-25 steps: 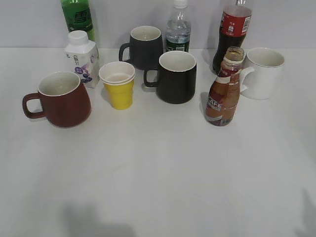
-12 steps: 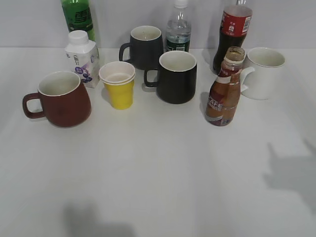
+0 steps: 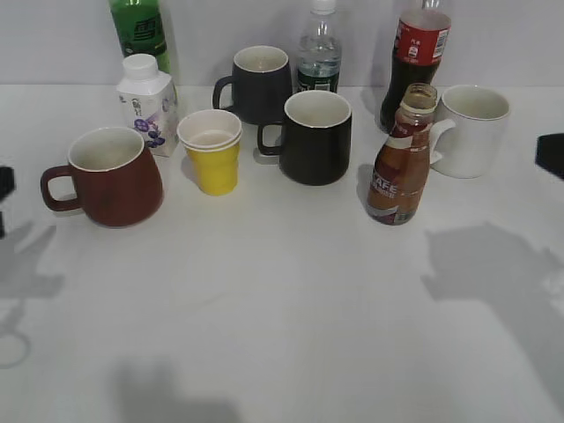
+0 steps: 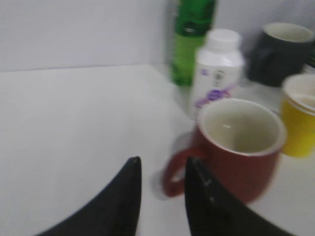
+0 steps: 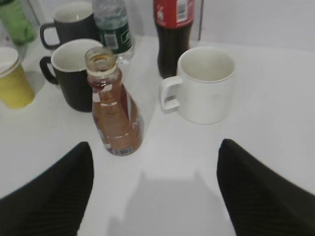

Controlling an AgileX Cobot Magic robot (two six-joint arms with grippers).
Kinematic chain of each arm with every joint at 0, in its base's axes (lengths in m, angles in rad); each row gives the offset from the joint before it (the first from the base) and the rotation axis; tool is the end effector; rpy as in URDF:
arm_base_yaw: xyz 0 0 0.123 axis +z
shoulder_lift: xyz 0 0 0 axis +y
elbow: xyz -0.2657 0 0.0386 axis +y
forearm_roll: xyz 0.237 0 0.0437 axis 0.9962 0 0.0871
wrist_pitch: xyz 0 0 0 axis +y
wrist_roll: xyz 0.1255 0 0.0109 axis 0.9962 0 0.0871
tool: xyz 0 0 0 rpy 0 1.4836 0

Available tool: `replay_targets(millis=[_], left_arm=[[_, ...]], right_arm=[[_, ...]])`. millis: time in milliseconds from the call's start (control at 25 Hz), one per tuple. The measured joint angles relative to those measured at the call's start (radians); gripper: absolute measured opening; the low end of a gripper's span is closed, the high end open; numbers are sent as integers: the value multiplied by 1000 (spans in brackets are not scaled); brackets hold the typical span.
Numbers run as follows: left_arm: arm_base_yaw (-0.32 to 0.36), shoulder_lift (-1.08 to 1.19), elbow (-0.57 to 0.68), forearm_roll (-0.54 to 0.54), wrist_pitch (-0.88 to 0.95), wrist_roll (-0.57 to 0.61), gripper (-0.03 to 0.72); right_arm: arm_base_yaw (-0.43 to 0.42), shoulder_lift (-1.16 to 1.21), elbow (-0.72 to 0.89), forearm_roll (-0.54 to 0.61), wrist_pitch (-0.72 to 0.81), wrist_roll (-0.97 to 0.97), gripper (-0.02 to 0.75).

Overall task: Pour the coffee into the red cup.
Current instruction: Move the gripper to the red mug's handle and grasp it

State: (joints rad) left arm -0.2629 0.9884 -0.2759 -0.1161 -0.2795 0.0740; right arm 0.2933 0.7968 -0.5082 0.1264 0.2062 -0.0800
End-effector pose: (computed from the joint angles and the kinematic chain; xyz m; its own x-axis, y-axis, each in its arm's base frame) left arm 0.2061 -0.0513 0.2013 -0.3374 0.0519 -0.9399 0.2182 0.9756 -0.0245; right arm 0.1878 0.0601 0.2646 -0.3913 -0.0725 -0.9174 -0.2949 0.9542 0.0504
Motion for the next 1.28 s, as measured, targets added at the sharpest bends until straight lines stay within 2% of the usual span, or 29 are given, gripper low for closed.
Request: replay_targets(millis=[80,240,480,720,1280], left_arm=[[-25,45,0,0,-7,0,242],[-30,151,0,-4,-72,0,242],[-30,331,0,-4,-269,0,242],[-30,483,0,-5,-501,0,242],[-30,632,-1,-84,-664,0,242]], right_arm=[[0,64,1,0,-24,0,586],[4,125,10,0,-92,-1,586],[19,164,15,0,-165,-2,583],[20,164,15,0,-168,-2,543],[20,164,17,0,-172,-2,536]])
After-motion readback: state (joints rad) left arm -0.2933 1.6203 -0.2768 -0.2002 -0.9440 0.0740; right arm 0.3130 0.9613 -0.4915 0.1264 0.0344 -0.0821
